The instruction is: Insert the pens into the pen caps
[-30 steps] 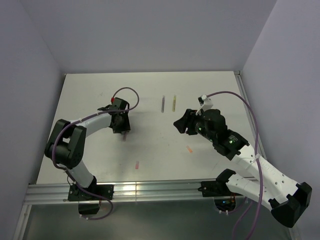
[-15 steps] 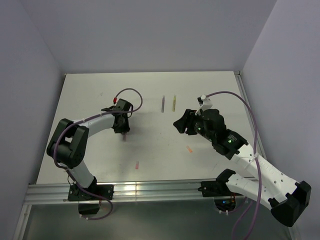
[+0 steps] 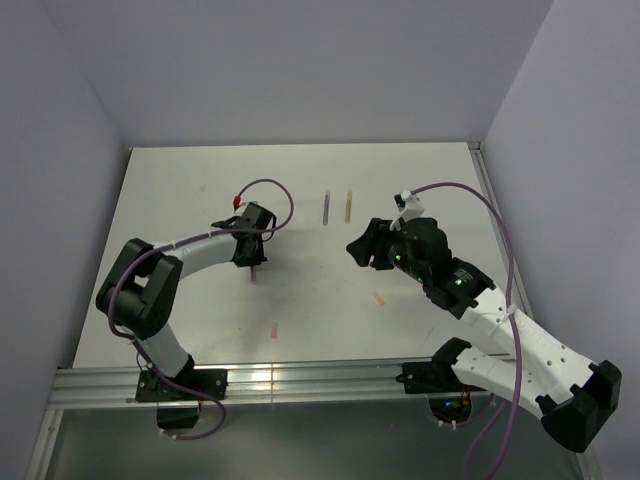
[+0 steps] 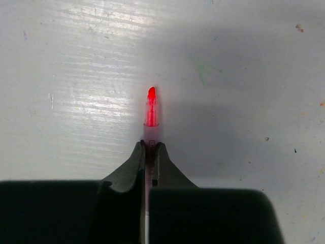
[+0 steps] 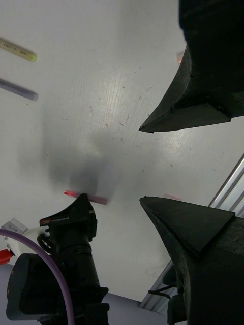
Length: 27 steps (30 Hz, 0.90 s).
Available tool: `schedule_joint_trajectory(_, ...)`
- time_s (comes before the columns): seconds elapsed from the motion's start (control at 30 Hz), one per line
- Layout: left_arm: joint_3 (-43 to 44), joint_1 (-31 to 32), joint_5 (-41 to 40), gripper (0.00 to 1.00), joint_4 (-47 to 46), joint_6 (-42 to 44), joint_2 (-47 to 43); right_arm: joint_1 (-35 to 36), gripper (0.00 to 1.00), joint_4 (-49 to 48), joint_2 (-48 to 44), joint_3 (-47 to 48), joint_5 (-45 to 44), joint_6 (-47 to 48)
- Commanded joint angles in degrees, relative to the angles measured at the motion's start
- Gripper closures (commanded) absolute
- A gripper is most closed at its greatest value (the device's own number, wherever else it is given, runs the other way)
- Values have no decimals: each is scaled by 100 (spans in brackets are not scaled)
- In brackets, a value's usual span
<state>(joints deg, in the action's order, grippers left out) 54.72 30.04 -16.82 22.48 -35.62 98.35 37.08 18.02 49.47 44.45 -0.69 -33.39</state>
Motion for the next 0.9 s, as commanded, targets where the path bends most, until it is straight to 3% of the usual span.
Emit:
schedule_joint_trajectory(0.0, -506, 133, 829, 100, 283, -235, 652, -34, 39, -185, -78, -76, -133, 34)
schedule_joint_trajectory(0.17, -313, 133, 1267, 100, 196, -8, -235, -34, 39, -316, 36, -50, -54, -19)
schedule_joint_trajectory(0.2, -330, 133, 1504, 100, -74, 80, -742, -34, 39, -352, 62, -24, 24, -36)
schedule_joint_trajectory(0.47, -523, 107, 4183, 100, -1886, 73, -2414, -43, 39, -1107, 695, 380, 886, -396)
schedule_joint_trajectory(0.87, -717, 107, 5189, 100, -2906, -51, -2768, -8, 41, -1785, 1073, 565, 825, -915)
